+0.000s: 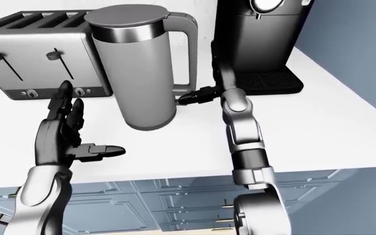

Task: Press down the lever to turn on the electric kettle.

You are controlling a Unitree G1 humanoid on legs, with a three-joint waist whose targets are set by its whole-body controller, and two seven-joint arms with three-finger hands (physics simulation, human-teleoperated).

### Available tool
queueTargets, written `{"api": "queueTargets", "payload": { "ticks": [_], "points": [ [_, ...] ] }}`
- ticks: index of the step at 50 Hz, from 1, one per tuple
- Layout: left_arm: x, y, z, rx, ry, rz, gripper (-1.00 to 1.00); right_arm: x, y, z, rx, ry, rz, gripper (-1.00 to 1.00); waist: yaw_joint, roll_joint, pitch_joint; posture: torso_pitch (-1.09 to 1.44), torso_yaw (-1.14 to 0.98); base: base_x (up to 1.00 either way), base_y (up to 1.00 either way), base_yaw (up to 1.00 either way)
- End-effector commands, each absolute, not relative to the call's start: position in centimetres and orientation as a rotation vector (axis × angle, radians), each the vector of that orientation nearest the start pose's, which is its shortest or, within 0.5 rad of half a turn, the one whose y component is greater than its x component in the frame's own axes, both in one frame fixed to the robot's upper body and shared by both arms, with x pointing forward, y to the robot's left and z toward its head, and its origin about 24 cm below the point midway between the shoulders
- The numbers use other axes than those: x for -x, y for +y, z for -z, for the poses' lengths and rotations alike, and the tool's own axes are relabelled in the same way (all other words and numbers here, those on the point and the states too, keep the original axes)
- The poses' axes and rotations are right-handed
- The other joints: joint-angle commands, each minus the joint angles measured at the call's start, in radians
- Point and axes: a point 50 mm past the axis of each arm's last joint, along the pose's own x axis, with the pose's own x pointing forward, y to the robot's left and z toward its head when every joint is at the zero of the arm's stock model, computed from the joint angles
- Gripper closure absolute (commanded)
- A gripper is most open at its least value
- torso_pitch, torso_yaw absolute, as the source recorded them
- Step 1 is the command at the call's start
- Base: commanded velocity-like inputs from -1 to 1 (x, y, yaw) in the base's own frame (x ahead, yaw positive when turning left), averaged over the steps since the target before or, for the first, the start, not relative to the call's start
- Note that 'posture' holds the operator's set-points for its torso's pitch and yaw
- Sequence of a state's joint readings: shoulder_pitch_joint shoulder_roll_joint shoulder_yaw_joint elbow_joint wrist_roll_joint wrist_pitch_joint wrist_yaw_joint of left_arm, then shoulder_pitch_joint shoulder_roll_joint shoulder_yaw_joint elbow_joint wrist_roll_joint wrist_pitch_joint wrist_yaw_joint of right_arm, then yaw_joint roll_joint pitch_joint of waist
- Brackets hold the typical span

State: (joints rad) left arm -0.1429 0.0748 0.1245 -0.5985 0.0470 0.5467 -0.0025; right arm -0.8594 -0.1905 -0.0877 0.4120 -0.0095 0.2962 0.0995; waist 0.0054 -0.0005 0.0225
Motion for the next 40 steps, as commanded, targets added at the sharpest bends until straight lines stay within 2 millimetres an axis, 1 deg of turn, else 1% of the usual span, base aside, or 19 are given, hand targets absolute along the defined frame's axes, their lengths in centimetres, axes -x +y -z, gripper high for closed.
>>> {"api": "queueTargets", "payload": {
  "ticks": [1,13,23,29,33,40],
  "points": [
    [-24.6,17.7,-17.6,-0.113,-0.279,-0.113,-1.00,-38.8,-14.4,-22.1,0.177,-0.248,-0.109,-1.00,0.000,0.001,-0.024,0.00,0.00,0.00,0.00,0.00],
    [-24.6,17.7,-17.5,-0.114,-0.277,-0.114,-1.00,-40.1,-14.2,-21.4,0.172,-0.230,-0.103,-1.00,-0.003,0.004,-0.023,0.00,0.00,0.00,0.00,0.00],
    [-24.6,17.8,-17.5,-0.114,-0.277,-0.116,-1.00,-40.5,-14.1,-21.1,0.139,-0.216,-0.106,-1.00,-0.002,0.003,-0.024,0.00,0.00,0.00,0.00,0.00],
    [-24.6,17.8,-17.4,-0.114,-0.277,-0.116,-1.00,-41.1,-14.1,-20.1,0.160,-0.171,-0.088,-1.00,-0.003,0.005,-0.025,0.00,0.00,0.00,0.00,0.00],
    [-24.6,17.8,-17.4,-0.114,-0.277,-0.116,-1.00,-41.5,-14.3,-20.3,0.166,-0.168,-0.071,-1.00,-0.003,0.006,-0.028,0.00,0.00,0.00,0.00,0.00],
    [-24.6,17.8,-17.5,-0.114,-0.277,-0.116,-1.00,-41.3,-14.4,-20.5,0.138,-0.179,-0.077,-1.00,-0.001,0.006,-0.029,0.00,0.00,0.00,0.00,0.00]
  ]
}}
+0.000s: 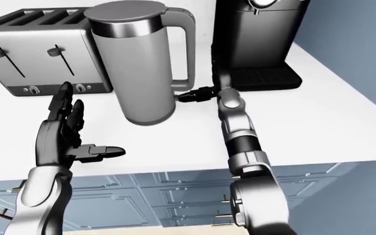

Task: Press down the lever to turn on the electric kettle.

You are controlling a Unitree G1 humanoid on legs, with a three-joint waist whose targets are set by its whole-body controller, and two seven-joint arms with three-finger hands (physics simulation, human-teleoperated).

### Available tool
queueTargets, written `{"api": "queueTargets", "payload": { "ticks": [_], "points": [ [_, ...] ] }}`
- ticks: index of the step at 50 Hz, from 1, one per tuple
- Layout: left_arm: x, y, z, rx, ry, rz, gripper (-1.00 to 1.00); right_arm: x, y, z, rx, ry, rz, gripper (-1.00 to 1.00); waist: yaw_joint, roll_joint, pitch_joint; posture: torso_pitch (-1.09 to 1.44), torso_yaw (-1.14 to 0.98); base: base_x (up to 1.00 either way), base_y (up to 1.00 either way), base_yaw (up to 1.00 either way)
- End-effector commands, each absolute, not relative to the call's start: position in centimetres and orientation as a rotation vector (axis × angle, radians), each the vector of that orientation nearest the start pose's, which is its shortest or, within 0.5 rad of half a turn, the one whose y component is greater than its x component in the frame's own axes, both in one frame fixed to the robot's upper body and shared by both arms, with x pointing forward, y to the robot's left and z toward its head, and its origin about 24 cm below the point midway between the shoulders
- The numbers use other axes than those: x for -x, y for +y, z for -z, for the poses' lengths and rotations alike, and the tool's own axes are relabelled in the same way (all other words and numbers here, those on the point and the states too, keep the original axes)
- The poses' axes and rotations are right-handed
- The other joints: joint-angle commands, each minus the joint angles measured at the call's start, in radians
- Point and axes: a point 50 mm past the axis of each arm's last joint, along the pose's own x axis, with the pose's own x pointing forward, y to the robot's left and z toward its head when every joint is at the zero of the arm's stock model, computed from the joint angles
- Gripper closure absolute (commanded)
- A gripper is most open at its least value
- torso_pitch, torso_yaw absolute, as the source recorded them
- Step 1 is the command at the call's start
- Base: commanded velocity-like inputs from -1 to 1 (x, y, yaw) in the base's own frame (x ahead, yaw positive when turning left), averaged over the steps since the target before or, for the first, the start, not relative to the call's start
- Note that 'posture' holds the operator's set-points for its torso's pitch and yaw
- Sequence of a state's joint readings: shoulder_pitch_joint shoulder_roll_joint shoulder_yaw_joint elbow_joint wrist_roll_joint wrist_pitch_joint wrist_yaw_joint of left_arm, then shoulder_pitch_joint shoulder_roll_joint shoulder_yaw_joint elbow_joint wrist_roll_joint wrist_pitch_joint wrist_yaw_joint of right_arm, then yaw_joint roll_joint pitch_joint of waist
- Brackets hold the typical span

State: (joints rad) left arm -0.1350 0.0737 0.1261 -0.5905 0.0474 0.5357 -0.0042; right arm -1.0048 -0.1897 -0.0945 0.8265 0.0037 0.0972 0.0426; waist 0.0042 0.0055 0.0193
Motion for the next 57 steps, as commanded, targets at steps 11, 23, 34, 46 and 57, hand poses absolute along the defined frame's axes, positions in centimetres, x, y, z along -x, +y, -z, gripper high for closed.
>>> {"api": "queueTargets", "payload": {
  "ticks": [11,23,34,46,57],
  "points": [
    [-24.6,17.7,-17.5,-0.116,-0.278,-0.115,-1.00,-41.1,-15.5,-20.8,0.050,-0.181,-0.077,-1.00,0.002,-0.003,-0.028,0.00,0.00,0.00,0.00,0.00],
    [-24.6,17.7,-17.6,-0.117,-0.278,-0.115,-1.00,-41.4,-14.8,-20.0,0.056,-0.151,-0.089,-1.00,0.000,-0.003,-0.025,0.00,0.00,0.00,0.00,0.00],
    [-24.5,17.8,-17.5,-0.115,-0.280,-0.118,-1.00,-41.3,-13.9,-16.8,0.214,-0.086,-0.099,-1.00,0.000,-0.002,-0.026,0.00,0.00,0.00,0.00,0.00],
    [-24.5,17.8,-17.5,-0.115,-0.280,-0.118,-1.00,-41.5,-13.9,-17.0,0.225,-0.078,-0.079,-1.00,0.003,-0.004,-0.028,0.00,0.00,0.00,0.00,0.00],
    [-24.5,17.8,-17.5,-0.114,-0.281,-0.116,-1.00,-41.4,-13.6,-16.8,0.233,-0.071,-0.097,-1.00,0.003,-0.004,-0.030,0.00,0.00,0.00,0.00,0.00]
  ]
}}
